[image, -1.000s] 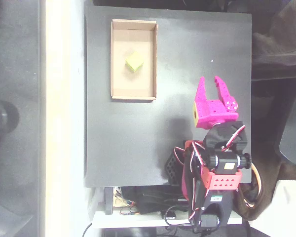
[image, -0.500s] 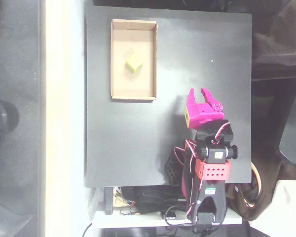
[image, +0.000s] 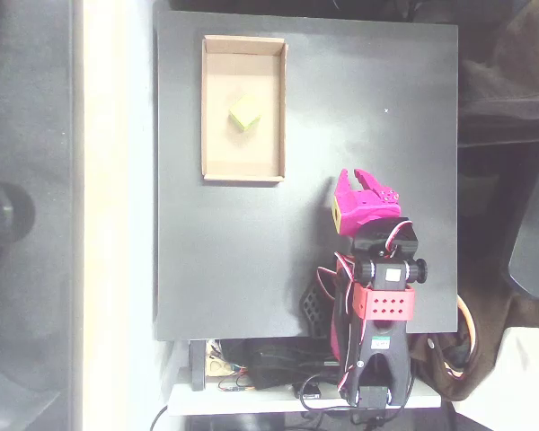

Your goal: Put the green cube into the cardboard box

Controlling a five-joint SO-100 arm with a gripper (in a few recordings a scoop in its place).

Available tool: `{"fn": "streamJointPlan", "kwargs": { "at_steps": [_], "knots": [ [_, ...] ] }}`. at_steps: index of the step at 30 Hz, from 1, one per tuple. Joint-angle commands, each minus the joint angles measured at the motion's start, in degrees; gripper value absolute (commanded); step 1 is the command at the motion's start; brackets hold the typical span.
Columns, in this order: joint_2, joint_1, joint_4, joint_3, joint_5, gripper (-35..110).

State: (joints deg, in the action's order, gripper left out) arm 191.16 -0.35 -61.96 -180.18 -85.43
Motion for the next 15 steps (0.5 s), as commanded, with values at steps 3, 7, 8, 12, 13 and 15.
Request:
{"fn": "streamJointPlan", "kwargs": {
  "at_steps": [3,7,8,12,13,15],
  "knots": [
    [0.2,-0.1,-3.6,-0.7,-0.8,5],
    [0.2,-0.1,-9.2,-0.7,-0.9,5],
    [0.2,-0.1,-10.4,-0.7,-0.9,5],
    [0.2,-0.1,-12.6,-0.7,-0.9,5],
    [0.2,-0.1,-12.8,-0.7,-0.9,5],
    [0.2,-0.1,-13.9,-0.7,-0.9,6]
  ]
}}
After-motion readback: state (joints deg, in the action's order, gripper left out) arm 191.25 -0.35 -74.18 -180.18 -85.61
